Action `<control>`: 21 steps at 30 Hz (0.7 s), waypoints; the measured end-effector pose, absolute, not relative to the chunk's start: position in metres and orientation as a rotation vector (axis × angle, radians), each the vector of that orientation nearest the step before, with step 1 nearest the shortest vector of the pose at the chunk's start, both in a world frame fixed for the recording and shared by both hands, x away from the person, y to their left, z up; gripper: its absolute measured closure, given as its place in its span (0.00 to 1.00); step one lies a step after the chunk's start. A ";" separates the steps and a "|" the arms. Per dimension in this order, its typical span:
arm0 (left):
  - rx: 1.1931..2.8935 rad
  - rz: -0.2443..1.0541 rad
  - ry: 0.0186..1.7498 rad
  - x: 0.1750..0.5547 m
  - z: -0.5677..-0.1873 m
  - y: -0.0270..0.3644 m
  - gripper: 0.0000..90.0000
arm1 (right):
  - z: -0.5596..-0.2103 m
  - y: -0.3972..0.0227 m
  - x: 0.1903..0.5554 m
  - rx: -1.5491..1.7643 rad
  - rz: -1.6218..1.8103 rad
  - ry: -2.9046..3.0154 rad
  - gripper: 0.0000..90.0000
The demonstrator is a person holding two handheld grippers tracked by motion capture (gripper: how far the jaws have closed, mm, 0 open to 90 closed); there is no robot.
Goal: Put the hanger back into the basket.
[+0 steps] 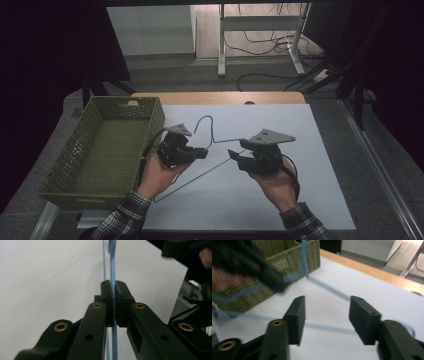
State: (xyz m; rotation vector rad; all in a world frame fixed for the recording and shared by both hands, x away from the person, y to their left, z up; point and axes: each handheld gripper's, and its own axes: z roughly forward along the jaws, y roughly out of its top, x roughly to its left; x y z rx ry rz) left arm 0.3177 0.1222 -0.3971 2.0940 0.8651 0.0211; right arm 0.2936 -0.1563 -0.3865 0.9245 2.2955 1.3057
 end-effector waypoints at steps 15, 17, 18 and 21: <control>2.037 0.136 0.940 0.322 -0.351 0.194 0.97 | -0.411 -0.199 0.286 0.966 1.286 2.361 0.12; 2.034 0.162 0.957 0.321 -0.346 0.207 0.97 | -0.416 -0.203 0.283 0.980 1.274 2.369 0.10; 2.029 0.173 0.966 0.320 -0.344 0.214 0.97 | -0.416 -0.203 0.283 0.980 1.274 2.369 0.10; 2.011 0.211 0.996 0.316 -0.338 0.238 0.97 | -0.421 -0.208 0.279 0.985 1.262 2.381 0.07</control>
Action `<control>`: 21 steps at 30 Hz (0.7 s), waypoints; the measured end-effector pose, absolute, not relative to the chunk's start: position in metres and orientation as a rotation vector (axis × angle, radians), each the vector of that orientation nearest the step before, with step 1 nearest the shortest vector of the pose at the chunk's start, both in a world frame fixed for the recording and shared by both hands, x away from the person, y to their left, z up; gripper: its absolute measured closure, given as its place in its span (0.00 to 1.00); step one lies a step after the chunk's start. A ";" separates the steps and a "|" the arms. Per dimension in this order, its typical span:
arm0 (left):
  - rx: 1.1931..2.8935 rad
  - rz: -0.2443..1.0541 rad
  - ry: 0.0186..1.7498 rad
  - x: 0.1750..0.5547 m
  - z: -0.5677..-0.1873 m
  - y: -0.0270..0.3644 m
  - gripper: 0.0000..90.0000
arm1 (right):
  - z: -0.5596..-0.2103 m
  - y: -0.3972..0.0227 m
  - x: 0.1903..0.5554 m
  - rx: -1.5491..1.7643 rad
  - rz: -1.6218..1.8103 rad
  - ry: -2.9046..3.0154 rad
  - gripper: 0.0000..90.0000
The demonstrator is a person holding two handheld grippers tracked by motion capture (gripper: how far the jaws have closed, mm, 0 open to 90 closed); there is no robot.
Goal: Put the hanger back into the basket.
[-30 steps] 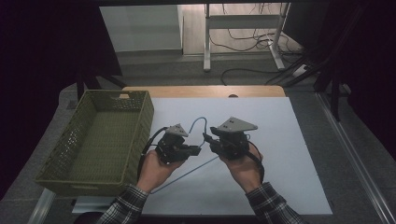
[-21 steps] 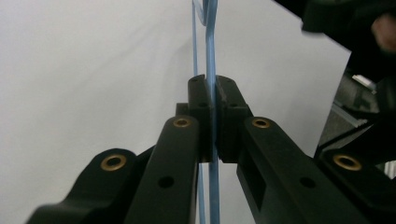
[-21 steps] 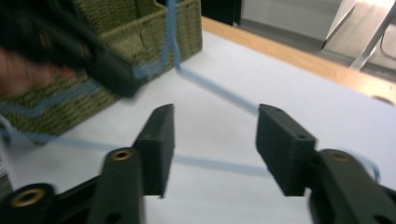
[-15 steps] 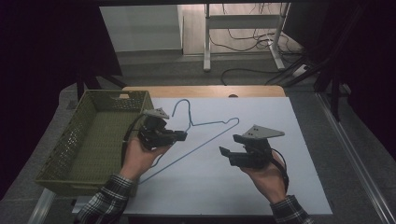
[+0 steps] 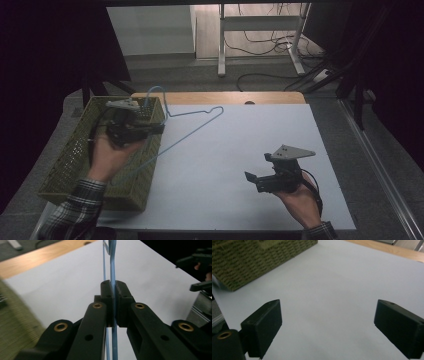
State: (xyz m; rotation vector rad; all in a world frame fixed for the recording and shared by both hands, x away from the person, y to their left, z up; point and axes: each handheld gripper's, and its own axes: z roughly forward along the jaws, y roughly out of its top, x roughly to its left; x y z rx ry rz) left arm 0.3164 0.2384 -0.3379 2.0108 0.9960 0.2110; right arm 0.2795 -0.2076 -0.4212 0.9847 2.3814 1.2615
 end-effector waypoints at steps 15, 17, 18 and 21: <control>1.881 0.372 1.157 0.305 -0.345 0.353 0.97 | -0.442 -0.230 0.268 1.029 1.186 2.398 0.06; 1.860 0.386 1.182 0.305 -0.351 0.363 0.97 | -0.444 -0.232 0.268 1.037 1.175 2.397 0.06; 1.848 0.385 1.188 0.305 -0.354 0.368 0.97 | -0.445 -0.233 0.267 1.038 1.173 2.396 0.06; 1.823 0.393 1.213 0.304 -0.364 0.379 0.97 | -0.446 -0.236 0.267 1.050 1.161 2.394 0.06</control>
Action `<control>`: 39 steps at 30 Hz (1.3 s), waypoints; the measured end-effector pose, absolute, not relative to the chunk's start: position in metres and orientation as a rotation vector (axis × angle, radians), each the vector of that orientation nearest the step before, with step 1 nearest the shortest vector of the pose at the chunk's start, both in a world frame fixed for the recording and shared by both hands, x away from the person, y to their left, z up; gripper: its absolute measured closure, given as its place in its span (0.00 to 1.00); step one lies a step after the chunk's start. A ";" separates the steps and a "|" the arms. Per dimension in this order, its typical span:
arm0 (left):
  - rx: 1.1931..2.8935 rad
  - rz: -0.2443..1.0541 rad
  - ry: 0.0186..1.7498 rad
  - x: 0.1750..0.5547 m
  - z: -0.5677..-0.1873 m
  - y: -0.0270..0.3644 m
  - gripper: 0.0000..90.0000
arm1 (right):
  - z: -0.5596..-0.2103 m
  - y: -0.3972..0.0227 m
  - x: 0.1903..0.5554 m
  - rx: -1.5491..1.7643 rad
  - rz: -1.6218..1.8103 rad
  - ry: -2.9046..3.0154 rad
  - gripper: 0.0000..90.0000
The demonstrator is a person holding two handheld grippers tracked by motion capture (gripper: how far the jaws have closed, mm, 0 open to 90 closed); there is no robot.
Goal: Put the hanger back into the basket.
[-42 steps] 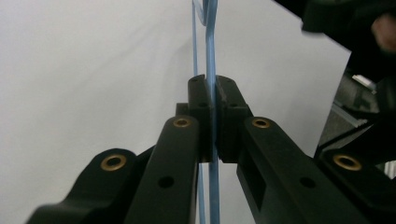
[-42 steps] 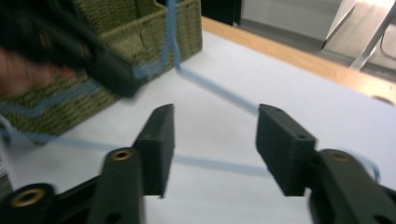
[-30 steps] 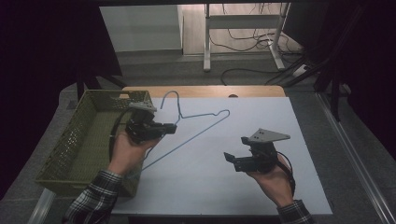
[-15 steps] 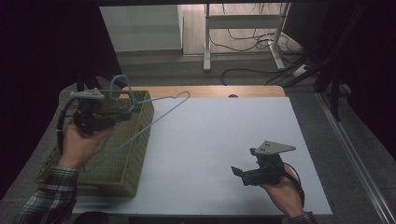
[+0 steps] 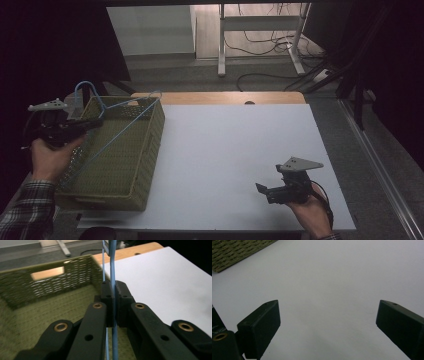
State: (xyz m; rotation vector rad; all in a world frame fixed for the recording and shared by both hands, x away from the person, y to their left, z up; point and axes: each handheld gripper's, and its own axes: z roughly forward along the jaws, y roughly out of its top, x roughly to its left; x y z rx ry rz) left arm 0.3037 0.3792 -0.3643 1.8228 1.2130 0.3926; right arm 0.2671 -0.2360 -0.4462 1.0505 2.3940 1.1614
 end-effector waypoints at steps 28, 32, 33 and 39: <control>1.859 0.411 1.452 0.316 -0.448 0.393 0.71 | -0.458 -0.235 0.269 1.042 1.102 2.442 0.06; 1.858 0.431 1.408 0.307 -0.439 0.389 0.55 | -0.456 -0.236 0.269 1.041 1.110 2.432 0.06; 1.856 0.437 1.395 0.305 -0.437 0.386 0.51 | -0.456 -0.236 0.268 1.041 1.112 2.428 0.06; 1.823 0.383 1.240 0.284 -0.421 0.361 0.28 | -0.453 -0.239 0.265 1.050 1.128 2.411 0.06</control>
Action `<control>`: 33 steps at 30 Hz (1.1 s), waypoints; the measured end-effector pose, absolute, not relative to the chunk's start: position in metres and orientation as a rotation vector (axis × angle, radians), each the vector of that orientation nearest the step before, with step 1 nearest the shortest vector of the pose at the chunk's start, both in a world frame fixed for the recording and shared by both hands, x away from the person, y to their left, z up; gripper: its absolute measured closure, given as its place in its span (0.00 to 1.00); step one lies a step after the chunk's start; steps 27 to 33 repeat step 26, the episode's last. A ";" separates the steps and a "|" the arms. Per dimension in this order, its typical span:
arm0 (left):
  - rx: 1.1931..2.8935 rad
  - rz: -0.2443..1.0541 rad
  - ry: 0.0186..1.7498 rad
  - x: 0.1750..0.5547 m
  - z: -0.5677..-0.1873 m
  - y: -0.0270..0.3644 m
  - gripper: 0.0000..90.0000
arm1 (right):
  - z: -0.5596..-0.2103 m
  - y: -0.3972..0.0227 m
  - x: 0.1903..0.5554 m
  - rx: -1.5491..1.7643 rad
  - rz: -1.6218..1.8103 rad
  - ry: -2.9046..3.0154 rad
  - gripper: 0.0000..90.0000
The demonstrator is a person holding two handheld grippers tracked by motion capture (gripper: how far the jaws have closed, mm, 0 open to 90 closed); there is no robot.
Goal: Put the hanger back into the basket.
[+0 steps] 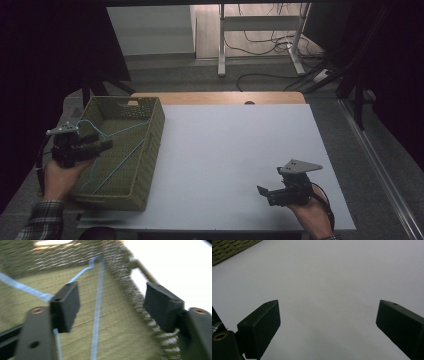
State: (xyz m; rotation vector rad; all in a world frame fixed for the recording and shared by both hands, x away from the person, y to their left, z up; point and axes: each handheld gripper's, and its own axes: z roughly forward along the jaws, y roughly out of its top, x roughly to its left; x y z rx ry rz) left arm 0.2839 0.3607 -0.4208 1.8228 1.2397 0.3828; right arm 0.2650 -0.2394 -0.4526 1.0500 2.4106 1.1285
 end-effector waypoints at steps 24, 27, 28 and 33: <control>1.991 0.383 1.053 0.217 -0.448 0.249 0.01 | -0.447 -0.267 0.244 1.077 1.172 2.343 0.00; 1.984 0.384 1.053 0.217 -0.448 0.251 0.01 | -0.447 -0.266 0.245 1.072 1.167 2.344 0.00; 1.984 0.384 1.053 0.217 -0.448 0.251 0.01 | -0.447 -0.266 0.245 1.072 1.167 2.344 0.00; 1.984 0.384 1.053 0.217 -0.448 0.251 0.01 | -0.447 -0.266 0.245 1.072 1.167 2.344 0.00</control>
